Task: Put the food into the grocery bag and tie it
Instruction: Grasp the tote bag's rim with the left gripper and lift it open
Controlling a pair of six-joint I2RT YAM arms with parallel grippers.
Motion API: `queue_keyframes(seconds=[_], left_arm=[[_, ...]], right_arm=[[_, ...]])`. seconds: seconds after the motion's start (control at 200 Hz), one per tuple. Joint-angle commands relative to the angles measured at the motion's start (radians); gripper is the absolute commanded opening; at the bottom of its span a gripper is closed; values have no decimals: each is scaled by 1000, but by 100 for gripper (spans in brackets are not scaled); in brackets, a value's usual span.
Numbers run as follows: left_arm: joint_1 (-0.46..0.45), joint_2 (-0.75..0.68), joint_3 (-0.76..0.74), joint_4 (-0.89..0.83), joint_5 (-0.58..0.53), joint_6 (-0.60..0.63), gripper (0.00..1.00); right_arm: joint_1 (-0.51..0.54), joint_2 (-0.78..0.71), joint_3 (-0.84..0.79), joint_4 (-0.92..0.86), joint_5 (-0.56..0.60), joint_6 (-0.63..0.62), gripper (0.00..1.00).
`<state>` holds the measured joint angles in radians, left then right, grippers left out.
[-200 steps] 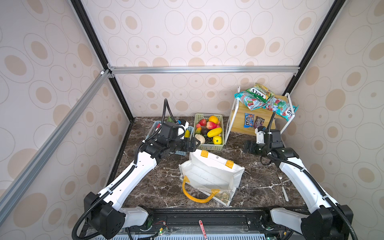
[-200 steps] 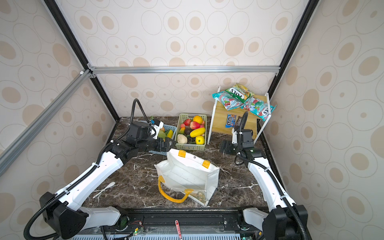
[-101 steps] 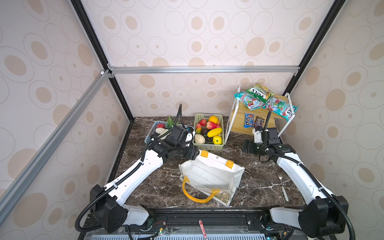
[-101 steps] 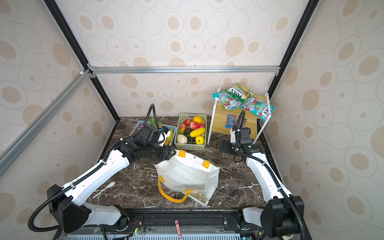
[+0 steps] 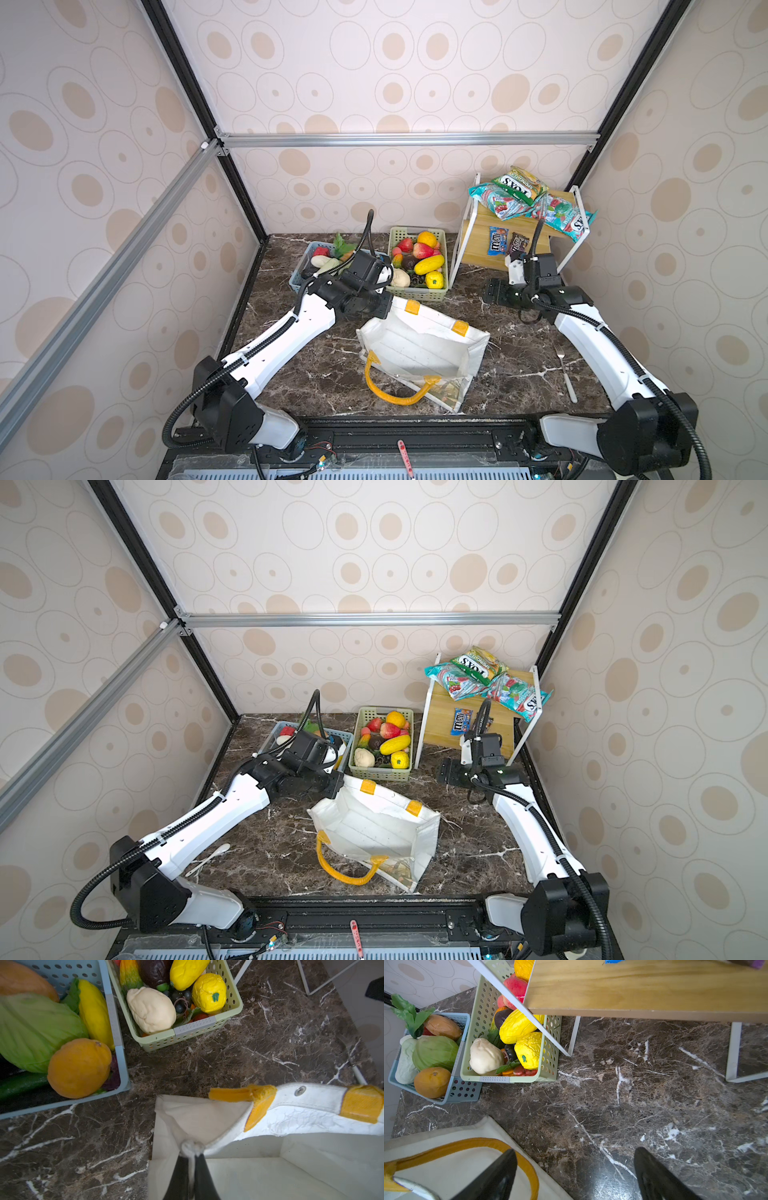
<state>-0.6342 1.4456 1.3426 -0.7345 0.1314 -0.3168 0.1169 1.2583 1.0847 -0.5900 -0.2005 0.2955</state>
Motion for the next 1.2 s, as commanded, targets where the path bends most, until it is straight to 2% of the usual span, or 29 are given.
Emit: queue_keyframes(seconds=[0.0, 0.16, 0.415, 0.655, 0.765, 1.19], left_arm=[[-10, 31, 81, 2, -43, 17, 2], [-10, 62, 114, 32, -64, 48, 0], [-9, 120, 203, -6, -65, 154, 0], [-8, 196, 297, -45, -34, 225, 0], [-7, 222, 330, -59, -34, 254, 0], [-7, 286, 377, -45, -42, 259, 2]], right_arm=[[8, -19, 50, -30, -74, 7, 91], [49, -17, 96, -48, -200, -47, 90], [158, 51, 194, -115, -273, -164, 90], [257, 126, 234, -145, -241, -198, 79], [295, 145, 228, -127, -186, -194, 76], [347, 194, 199, -79, -126, -169, 64]])
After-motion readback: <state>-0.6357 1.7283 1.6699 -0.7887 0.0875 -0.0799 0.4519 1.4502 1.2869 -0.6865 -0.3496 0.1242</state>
